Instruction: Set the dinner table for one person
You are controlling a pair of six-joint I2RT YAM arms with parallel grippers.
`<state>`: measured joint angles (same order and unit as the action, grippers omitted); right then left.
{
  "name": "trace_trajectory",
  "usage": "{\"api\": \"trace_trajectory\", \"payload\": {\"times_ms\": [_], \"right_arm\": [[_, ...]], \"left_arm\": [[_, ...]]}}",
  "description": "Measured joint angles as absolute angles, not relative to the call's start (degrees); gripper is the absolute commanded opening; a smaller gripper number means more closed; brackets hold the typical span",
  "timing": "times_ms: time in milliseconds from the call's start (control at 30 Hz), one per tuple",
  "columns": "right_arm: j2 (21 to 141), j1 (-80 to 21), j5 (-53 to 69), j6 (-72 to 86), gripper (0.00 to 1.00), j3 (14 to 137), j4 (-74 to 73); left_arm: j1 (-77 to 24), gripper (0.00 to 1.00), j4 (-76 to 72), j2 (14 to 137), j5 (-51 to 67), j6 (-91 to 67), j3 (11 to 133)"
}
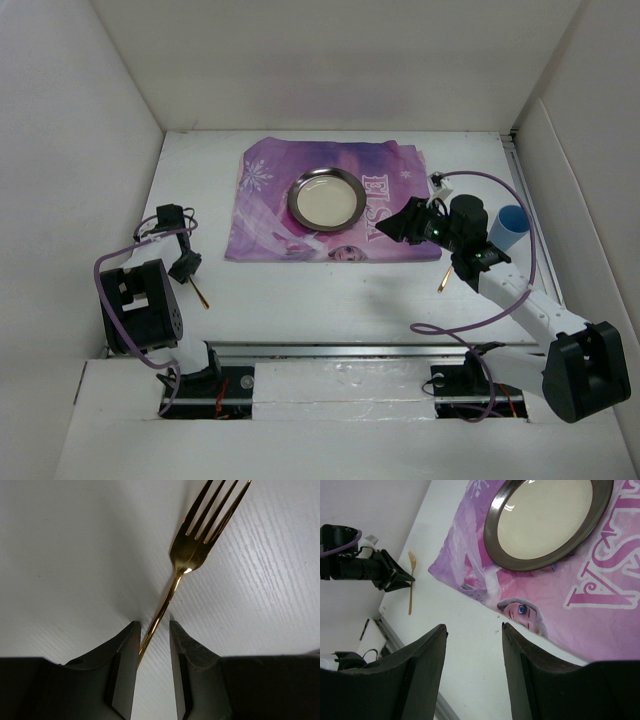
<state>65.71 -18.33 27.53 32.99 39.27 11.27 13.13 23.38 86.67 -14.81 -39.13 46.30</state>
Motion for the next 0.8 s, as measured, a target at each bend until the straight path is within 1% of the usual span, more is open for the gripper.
{"api": "trace_trajectory", "payload": {"times_ms": [33,67,133,167,200,233,467,567,633,700,800], "right_arm": [[65.71,-18.35,27.62,32.99,0.54,39.27,11.31],[65.71,-18.35,27.66,32.99,0.53,39.24,11.38],[65.71,-18.35,27.7,32.99,0.53,39.24,11.57],[65.71,-18.35,27.73,32.99,0.54,39.27,11.6],[65.71,-18.35,27.75,32.99,0.54,39.24,11.6],[65.71,-18.35,27.75,32.99,0.53,39.24,11.57],[65.71,-18.35,27.68,32.97,0.53,39.24,11.57],[65.71,-18.35,27.66,32.97,0.54,39.18,11.6],[65.71,-18.35,27.64,32.97,0.53,39.03,11.62],[65.71,-18.35,27.64,32.97,0.53,38.79,11.62],[65.78,-18.35,27.62,32.97,0.53,38.61,11.6]], "left_arm": [[13.13,0.27,23.24,86.96,-14.81,-38.98,46.54],[13.13,0.21,23.09,87.29,-14.83,-38.79,46.85],[13.13,0.15,22.76,88.05,-15.05,-38.54,47.53],[13.13,0.07,22.65,88.38,-15.14,-38.33,47.86],[13.13,0.02,22.37,88.64,-15.16,-38.19,48.03],[13.13,0.0,22.15,88.92,-15.0,-37.78,48.31],[13.17,0.0,20.36,90.04,-13.26,-36.34,49.34],[13.23,0.0,20.53,88.31,-11.18,-35.24,49.1],[12.38,0.0,20.53,85.06,-10.26,-34.13,48.99],[9.58,0.0,20.6,79.79,-10.98,-32.8,49.39],[1.06,0.0,21.78,74.72,-13.28,-30.65,54.7]]}}
